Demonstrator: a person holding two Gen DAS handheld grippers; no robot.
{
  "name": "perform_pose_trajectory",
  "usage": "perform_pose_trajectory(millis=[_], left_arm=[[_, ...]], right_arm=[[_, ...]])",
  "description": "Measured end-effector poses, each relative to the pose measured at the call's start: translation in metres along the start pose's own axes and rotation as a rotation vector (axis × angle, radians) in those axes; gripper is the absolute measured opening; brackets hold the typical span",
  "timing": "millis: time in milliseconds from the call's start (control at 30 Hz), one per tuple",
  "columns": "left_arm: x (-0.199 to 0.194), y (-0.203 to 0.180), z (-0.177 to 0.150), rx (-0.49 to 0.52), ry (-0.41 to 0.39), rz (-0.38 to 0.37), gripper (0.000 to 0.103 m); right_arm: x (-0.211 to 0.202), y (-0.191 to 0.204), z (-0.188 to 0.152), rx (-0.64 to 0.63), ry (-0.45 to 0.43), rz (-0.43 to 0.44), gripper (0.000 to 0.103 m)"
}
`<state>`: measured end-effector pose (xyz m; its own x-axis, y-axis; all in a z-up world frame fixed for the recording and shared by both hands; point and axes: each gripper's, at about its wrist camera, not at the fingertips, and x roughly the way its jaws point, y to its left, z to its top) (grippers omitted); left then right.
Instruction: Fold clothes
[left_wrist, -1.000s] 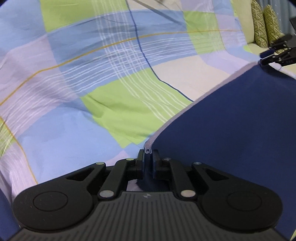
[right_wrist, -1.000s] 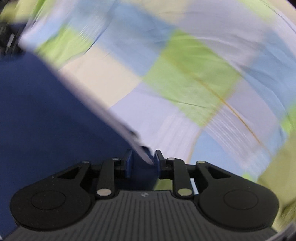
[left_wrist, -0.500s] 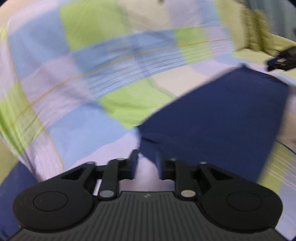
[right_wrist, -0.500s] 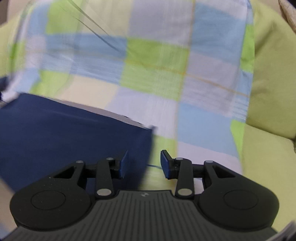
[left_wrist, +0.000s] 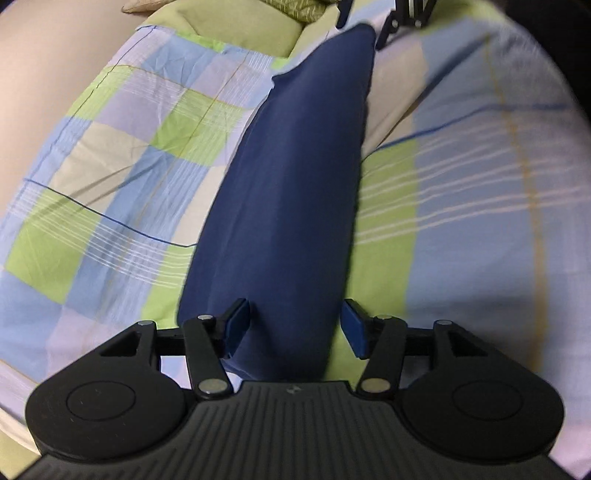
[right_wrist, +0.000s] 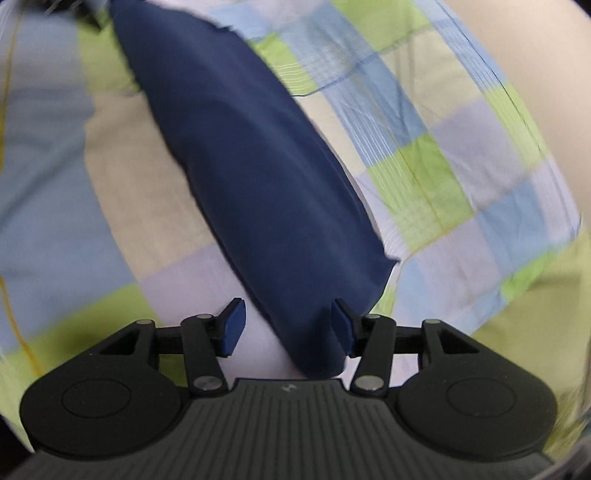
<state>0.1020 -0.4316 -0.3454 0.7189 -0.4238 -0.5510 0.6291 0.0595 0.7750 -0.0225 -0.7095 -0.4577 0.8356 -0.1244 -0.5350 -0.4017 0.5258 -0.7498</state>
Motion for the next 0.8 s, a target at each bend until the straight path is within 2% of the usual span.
perform_pose_trajectory(millis=[33, 100, 133, 167, 233, 267, 333, 433, 500, 533, 600, 667, 733, 800], left_arm=[[0.003, -0.001, 0.0, 0.015, 0.01, 0.008, 0.06], [0.009, -0.002, 0.0, 0.034, 0.027, 0.011, 0.052], [0.014, -0.003, -0.002, 0.036, 0.039, -0.001, 0.035], [0.019, -0.004, -0.001, 0.047, 0.061, -0.018, 0.022], [0.022, -0.004, 0.001, 0.041, 0.064, -0.037, 0.013], [0.021, 0.004, 0.002, -0.018, 0.063, -0.064, 0.011], [0.009, 0.021, 0.008, -0.115, 0.058, -0.11, 0.01], [-0.018, 0.031, 0.026, -0.189, 0.024, -0.189, 0.01], [-0.045, 0.025, 0.052, -0.17, -0.01, -0.24, 0.01], [-0.065, 0.014, 0.075, -0.161, -0.042, -0.3, 0.01], [-0.077, -0.003, 0.098, -0.167, -0.08, -0.36, 0.011], [-0.078, -0.025, 0.115, -0.142, -0.099, -0.377, 0.012], [-0.076, -0.041, 0.121, -0.116, -0.087, -0.363, 0.016], [-0.078, -0.042, 0.118, -0.12, -0.091, -0.362, 0.022]], right_arm=[[0.003, 0.003, 0.002, -0.042, -0.01, -0.01, 0.047], [0.017, 0.007, 0.007, -0.115, -0.022, -0.023, 0.046], [0.025, 0.008, 0.008, -0.147, -0.027, -0.029, 0.045], [0.033, 0.008, 0.008, -0.165, -0.031, -0.03, 0.036], [0.042, 0.004, 0.008, -0.154, -0.027, 0.004, 0.016], [0.043, 0.0, 0.008, -0.15, -0.029, 0.019, 0.014], [0.033, -0.006, 0.007, -0.148, -0.048, 0.012, 0.011], [0.013, -0.023, 0.001, -0.153, -0.083, -0.038, 0.01], [0.0, -0.037, -0.007, -0.157, -0.082, -0.059, 0.01], [-0.007, -0.046, -0.017, -0.155, -0.079, -0.061, 0.01], [-0.012, -0.055, -0.035, -0.178, -0.068, -0.061, 0.01], [-0.007, -0.056, -0.062, -0.183, -0.031, -0.036, 0.012], [-0.004, -0.05, -0.071, -0.182, 0.005, -0.019, 0.014], [0.0, -0.04, -0.082, -0.175, 0.054, 0.005, 0.02]])
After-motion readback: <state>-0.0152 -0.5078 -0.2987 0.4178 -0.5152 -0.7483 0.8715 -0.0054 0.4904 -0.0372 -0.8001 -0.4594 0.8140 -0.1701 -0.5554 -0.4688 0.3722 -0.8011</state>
